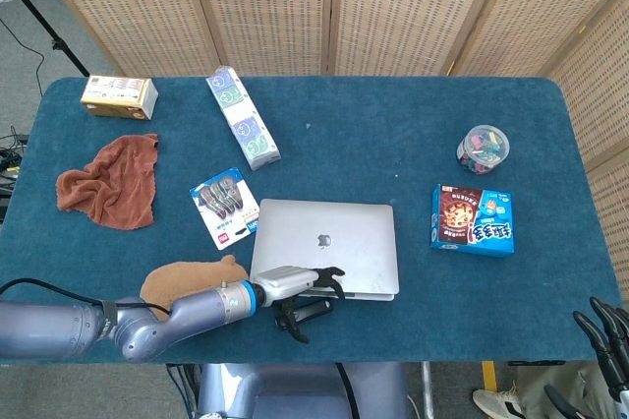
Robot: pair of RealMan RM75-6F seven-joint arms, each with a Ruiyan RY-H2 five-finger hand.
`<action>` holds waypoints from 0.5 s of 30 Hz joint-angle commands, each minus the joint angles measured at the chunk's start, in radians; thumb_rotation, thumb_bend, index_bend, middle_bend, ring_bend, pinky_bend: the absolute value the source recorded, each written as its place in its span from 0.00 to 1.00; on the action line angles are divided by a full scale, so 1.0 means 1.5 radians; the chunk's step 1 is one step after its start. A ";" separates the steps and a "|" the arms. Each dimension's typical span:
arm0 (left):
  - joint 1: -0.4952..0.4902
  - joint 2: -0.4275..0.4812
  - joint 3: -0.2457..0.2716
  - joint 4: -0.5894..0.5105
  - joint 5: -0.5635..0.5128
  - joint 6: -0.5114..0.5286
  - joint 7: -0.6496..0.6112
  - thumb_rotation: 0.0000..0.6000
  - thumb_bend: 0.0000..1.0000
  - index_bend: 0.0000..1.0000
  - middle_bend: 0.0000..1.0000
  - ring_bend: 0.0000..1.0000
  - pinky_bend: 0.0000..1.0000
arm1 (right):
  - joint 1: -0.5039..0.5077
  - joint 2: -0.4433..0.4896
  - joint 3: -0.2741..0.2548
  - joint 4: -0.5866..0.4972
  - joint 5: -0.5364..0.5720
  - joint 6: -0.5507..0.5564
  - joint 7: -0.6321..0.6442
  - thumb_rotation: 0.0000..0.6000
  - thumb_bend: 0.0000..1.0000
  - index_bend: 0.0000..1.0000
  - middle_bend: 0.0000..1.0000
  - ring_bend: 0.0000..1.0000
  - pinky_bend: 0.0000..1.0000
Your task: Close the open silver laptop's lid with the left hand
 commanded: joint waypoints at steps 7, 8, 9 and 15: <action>0.005 -0.019 0.015 0.007 0.000 -0.002 0.006 1.00 0.09 0.25 0.05 0.08 0.12 | 0.000 0.000 0.000 -0.001 0.000 -0.003 0.000 1.00 0.18 0.00 0.00 0.00 0.06; 0.006 -0.021 0.017 0.008 0.000 -0.003 0.007 1.00 0.09 0.25 0.05 0.08 0.12 | 0.000 0.000 0.000 -0.001 0.000 -0.003 0.001 1.00 0.18 0.00 0.00 0.00 0.06; 0.007 -0.022 0.019 0.009 0.001 -0.003 0.008 1.00 0.09 0.25 0.05 0.08 0.12 | 0.000 0.000 0.001 -0.001 0.001 -0.004 0.001 1.00 0.18 0.00 0.00 0.00 0.06; 0.012 -0.032 0.030 0.014 0.001 0.000 0.013 1.00 0.09 0.25 0.05 0.08 0.12 | 0.001 0.001 0.001 -0.001 0.002 -0.006 0.003 1.00 0.18 0.00 0.00 0.00 0.06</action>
